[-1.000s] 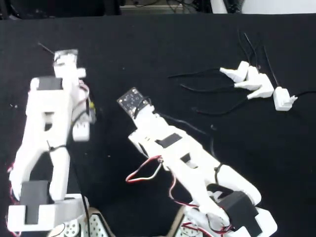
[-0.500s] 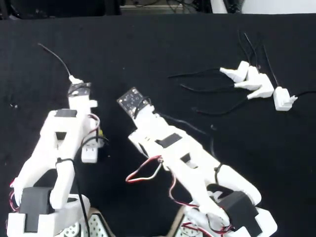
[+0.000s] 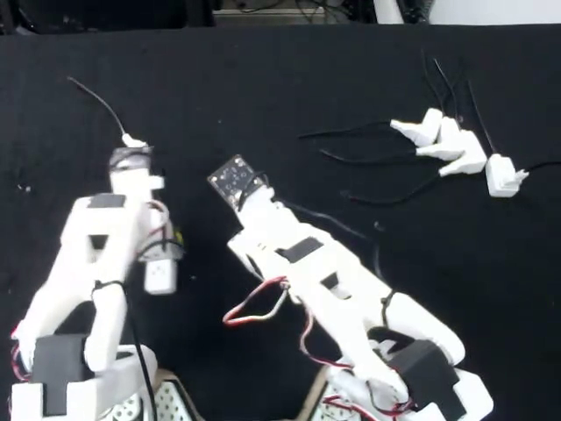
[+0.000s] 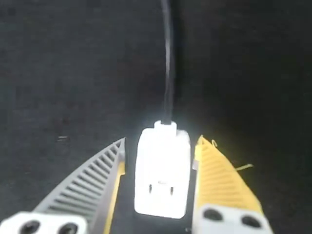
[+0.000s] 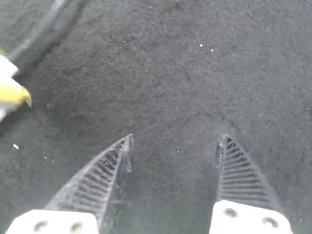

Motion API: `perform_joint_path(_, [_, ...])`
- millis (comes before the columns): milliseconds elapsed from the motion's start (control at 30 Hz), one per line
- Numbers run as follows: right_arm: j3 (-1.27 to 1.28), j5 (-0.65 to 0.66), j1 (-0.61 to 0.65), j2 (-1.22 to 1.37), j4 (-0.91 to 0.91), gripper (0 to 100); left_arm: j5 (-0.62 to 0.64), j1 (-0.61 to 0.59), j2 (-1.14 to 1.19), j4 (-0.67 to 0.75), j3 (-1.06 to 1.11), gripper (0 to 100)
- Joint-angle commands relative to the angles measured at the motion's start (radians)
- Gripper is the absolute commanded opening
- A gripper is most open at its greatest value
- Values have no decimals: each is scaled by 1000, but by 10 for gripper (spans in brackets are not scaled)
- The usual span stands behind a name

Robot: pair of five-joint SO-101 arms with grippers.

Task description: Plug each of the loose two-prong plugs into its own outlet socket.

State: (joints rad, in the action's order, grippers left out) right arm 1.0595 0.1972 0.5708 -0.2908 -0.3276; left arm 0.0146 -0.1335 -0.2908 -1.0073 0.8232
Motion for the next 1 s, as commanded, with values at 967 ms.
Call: perform_joint_path(967, [-7,5,11,-47,21,266,-230,-255,-327,-186,-51,216])
